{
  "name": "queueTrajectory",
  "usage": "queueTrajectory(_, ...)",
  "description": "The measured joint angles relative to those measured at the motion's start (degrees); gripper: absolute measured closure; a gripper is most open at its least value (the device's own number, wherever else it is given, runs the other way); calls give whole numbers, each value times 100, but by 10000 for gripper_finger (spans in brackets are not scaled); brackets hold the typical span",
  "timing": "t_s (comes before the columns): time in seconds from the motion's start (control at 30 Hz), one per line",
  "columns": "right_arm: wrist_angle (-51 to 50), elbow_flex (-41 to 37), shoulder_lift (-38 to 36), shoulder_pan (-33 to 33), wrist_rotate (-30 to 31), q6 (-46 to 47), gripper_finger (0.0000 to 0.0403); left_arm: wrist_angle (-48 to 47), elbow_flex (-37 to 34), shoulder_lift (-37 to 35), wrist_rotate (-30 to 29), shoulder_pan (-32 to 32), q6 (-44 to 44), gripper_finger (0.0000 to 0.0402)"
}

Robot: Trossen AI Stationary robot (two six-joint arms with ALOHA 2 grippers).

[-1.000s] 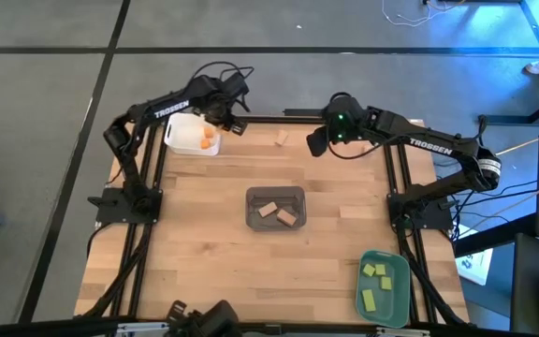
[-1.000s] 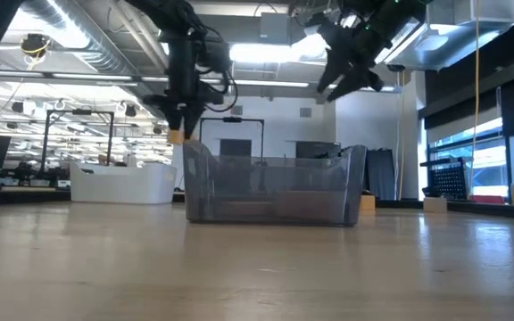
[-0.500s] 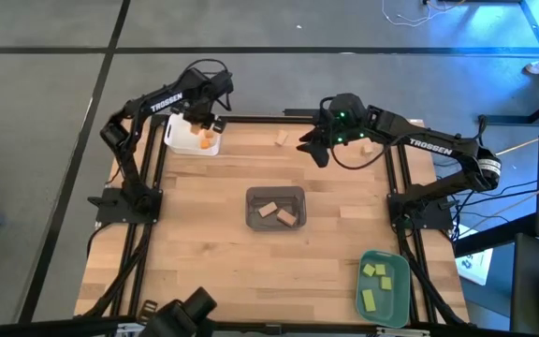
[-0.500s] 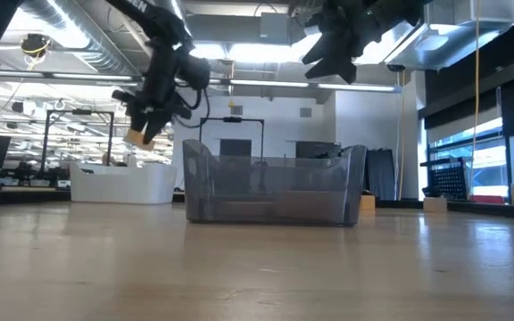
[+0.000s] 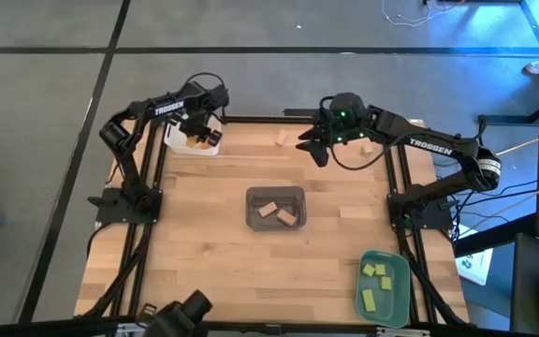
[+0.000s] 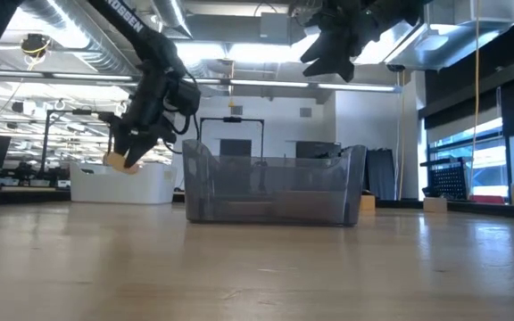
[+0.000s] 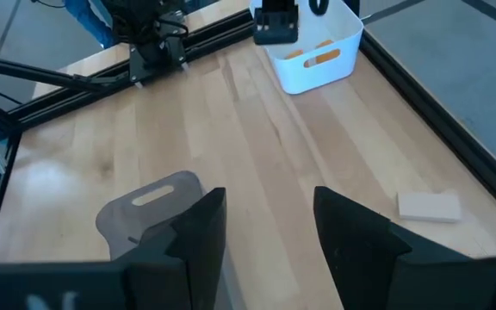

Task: Sort & place blocks by color
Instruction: Put the yellow block into the white bin

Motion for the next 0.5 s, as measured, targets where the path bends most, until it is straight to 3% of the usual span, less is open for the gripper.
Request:
queueTrajectory(0.4, 119, 0, 0, 0, -2, -86, 227, 285, -294, 0, -559, 1, 311, 278)
queueTrajectory(0.5, 130, 0, 0, 0, -4, -86, 227, 327, -294, 1, -563, 2, 844, 276)
